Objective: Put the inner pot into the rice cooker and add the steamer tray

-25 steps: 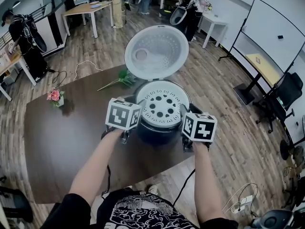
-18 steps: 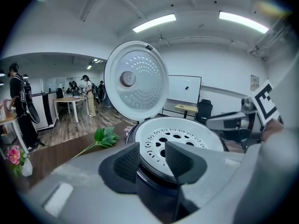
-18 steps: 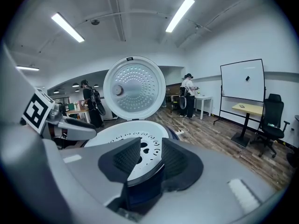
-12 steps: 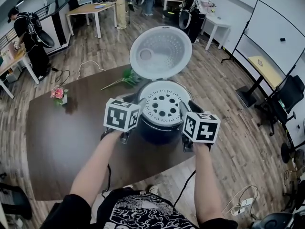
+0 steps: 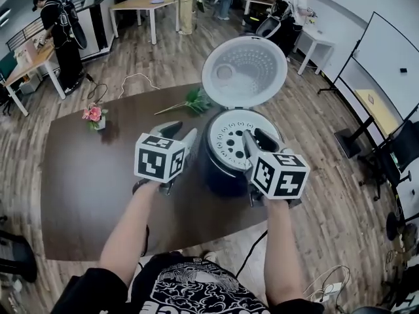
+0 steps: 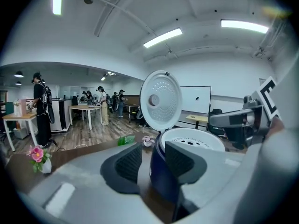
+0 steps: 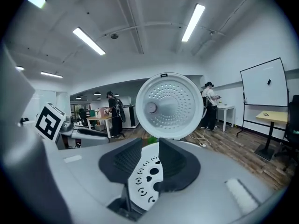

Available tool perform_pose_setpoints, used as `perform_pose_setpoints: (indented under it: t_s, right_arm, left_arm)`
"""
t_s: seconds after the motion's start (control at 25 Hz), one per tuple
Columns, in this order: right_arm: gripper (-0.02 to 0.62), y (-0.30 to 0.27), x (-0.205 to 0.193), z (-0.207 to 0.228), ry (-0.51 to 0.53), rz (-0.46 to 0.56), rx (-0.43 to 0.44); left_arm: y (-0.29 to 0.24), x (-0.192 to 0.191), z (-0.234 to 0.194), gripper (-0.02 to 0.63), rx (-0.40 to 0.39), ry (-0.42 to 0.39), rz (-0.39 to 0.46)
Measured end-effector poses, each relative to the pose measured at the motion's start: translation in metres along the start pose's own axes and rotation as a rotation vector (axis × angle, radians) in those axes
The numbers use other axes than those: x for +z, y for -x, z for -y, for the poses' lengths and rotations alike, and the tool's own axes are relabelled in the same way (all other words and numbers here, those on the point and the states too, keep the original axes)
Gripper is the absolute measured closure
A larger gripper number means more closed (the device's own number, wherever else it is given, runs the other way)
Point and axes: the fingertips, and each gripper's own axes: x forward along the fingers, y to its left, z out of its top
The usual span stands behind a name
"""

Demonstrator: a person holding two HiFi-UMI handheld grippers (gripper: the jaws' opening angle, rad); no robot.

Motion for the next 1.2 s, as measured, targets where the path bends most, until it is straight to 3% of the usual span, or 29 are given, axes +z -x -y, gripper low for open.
perform_pose_setpoints:
  t_s: [0.4,0.92,1.2]
  right_arm:
    - [0.532,-0.026,-0.003,-0.064,0.069,0.009,0.137]
    - [0.595,-0.061,-0.028,-0.149,0.133,0.015,0.272]
    - [0.597,-0.074,-0.045,-0.181,0.186,0.003,0.326]
  left_arm:
    - [0.05,-0.015,-0.056,0.457,0.093,0.08,0.05]
    - [0.124,-0.048,-0.128,0.5,0.254,0.116,0.096]
    - [0.158,-0.068,-0.155,0.569,0.328,0.146,0.112]
